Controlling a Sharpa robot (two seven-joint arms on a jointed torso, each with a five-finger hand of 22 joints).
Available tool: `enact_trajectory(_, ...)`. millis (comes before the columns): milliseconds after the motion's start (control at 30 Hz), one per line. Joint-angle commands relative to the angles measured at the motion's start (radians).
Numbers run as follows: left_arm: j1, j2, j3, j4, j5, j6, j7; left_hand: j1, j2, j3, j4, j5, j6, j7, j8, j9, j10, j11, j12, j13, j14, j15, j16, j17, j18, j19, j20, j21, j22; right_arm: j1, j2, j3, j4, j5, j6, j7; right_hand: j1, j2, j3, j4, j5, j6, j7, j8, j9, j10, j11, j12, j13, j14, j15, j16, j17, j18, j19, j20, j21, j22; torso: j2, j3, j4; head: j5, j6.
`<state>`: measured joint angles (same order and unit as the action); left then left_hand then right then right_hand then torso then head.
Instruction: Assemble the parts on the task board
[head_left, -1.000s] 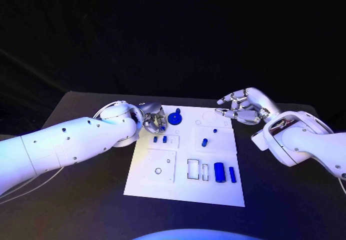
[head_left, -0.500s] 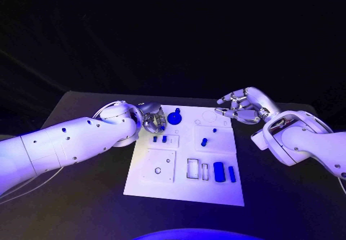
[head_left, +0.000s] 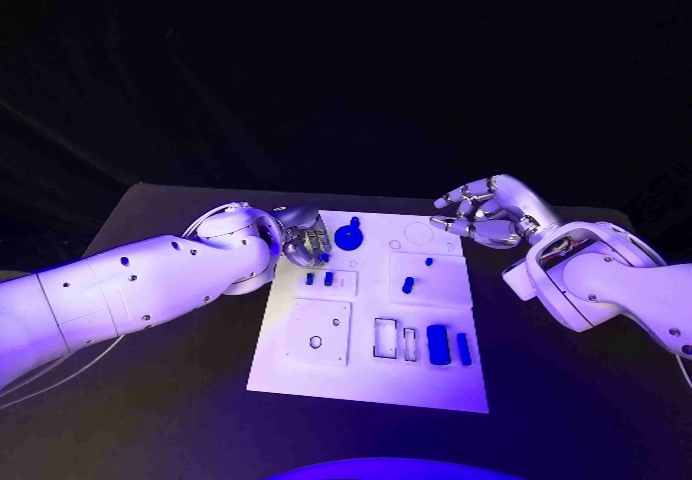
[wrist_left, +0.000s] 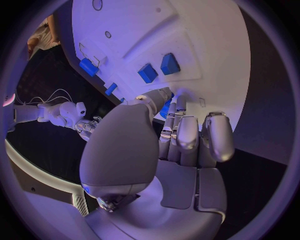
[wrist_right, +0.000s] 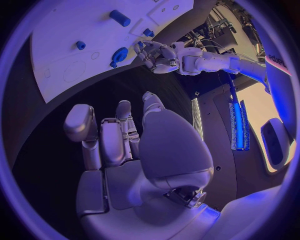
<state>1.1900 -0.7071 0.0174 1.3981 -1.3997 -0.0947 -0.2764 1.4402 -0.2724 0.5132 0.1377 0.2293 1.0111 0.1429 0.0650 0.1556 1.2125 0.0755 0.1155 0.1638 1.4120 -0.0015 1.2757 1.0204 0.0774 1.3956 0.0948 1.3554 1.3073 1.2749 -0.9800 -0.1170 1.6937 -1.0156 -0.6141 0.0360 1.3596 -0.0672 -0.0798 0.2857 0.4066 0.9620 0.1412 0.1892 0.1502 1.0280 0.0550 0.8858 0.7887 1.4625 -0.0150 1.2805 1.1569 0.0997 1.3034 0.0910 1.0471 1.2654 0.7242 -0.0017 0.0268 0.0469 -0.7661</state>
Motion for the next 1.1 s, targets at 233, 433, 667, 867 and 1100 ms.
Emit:
enact_trajectory(233, 0.001, -0.017, 0.001, 0.009, 0.009, 0.001, -0.003, -0.003, -0.007, -0.004, 0.006, 0.0, -0.023, -0.001, -0.004, -0.01, -0.011, -0.001, -0.012, 0.001, -0.003, 0.001, -0.006, -0.006, -0.009, -0.007, 0.0, -0.007, 0.041, -0.001, 0.0, 0.0, -0.01, -0.006, 0.027, -0.015, 0.003, 0.005, -0.007, 0.001, 0.005, -0.008, -0.003, 0.013, -0.001, -0.002, 0.0, -0.109, -0.108, 0.001, -0.005, -0.07, -0.064, 0.021, -0.009, -0.002, -0.077, -0.042, 0.0, -0.0004, -0.0001, 0.001, -0.001)
enact_trajectory(433, 0.001, -0.031, 0.001, 0.018, 0.018, -0.013, 0.003, -0.003, -0.006, -0.004, 0.006, 0.0, -0.019, 0.0, 0.0, -0.011, -0.012, 0.0, -0.014, 0.001, -0.004, 0.002, -0.007, -0.008, -0.009, -0.008, 0.0, -0.008, 0.04, -0.001, 0.001, 0.0, -0.021, -0.021, 0.056, -0.037, 0.037, 0.01, 0.009, -0.006, -0.005, -0.006, -0.003, 0.017, -0.001, -0.002, 0.001, -0.195, -0.183, 0.01, -0.005, -0.073, -0.056, 0.018, 0.006, -0.003, -0.079, -0.039, 0.0, -0.0005, -0.0001, 0.0, 0.0)
enact_trajectory(667, 0.002, -0.068, 0.001, 0.039, 0.078, -0.067, 0.039, 0.003, 0.002, 0.005, 0.005, 0.0, 0.017, 0.003, 0.016, -0.01, -0.013, 0.006, -0.019, 0.003, -0.019, 0.006, -0.03, -0.054, -0.002, -0.027, 0.002, -0.034, 0.017, -0.001, 0.004, 0.0, -0.042, -0.132, 0.176, -0.099, 0.198, 0.004, 0.123, -0.052, -0.093, 0.034, 0.0, 0.01, -0.006, 0.006, 0.004, -0.409, -0.348, 0.039, -0.006, -0.009, 0.016, -0.006, 0.073, -0.008, 0.048, 0.041, -0.001, 0.0003, -0.0002, -0.008, 0.007)
enact_trajectory(867, 0.007, -0.12, 0.002, 0.057, 0.334, -0.208, 0.155, -0.014, 0.01, -0.006, 0.02, -0.002, 0.051, 0.015, 0.028, -0.014, -0.018, 0.013, -0.021, 0.005, -0.097, 0.013, -0.159, -0.246, 0.032, -0.125, 0.009, -0.163, -0.101, -0.001, 0.025, 0.0, -0.061, -0.364, 0.275, -0.182, 0.224, -0.051, 0.227, -0.045, -0.123, 0.091, -0.002, -0.026, -0.021, 0.093, 0.011, -0.612, -0.513, 0.047, 0.001, 0.044, 0.068, -0.018, 0.098, -0.001, 0.122, 0.097, -0.002, 0.0015, -0.0024, -0.04, 0.02)
enact_trajectory(1100, 0.009, -0.175, 0.0, 0.086, 0.906, -0.252, 0.376, 0.003, 0.036, -0.014, 0.01, -0.003, 0.054, 0.025, 0.028, -0.024, -0.037, 0.023, -0.008, 0.009, -0.224, 0.022, -0.327, -0.455, 0.085, -0.308, 0.016, -0.41, -0.313, -0.013, 0.064, -0.002, -0.079, -0.604, 0.339, -0.282, 0.204, -0.083, 0.252, -0.035, -0.141, 0.102, -0.003, -0.046, -0.027, 0.104, 0.016, -0.674, -0.562, 0.047, 0.006, 0.058, 0.08, -0.023, 0.107, 0.003, 0.148, 0.118, 0.0, 0.0002, -0.0001, -0.061, 0.027)
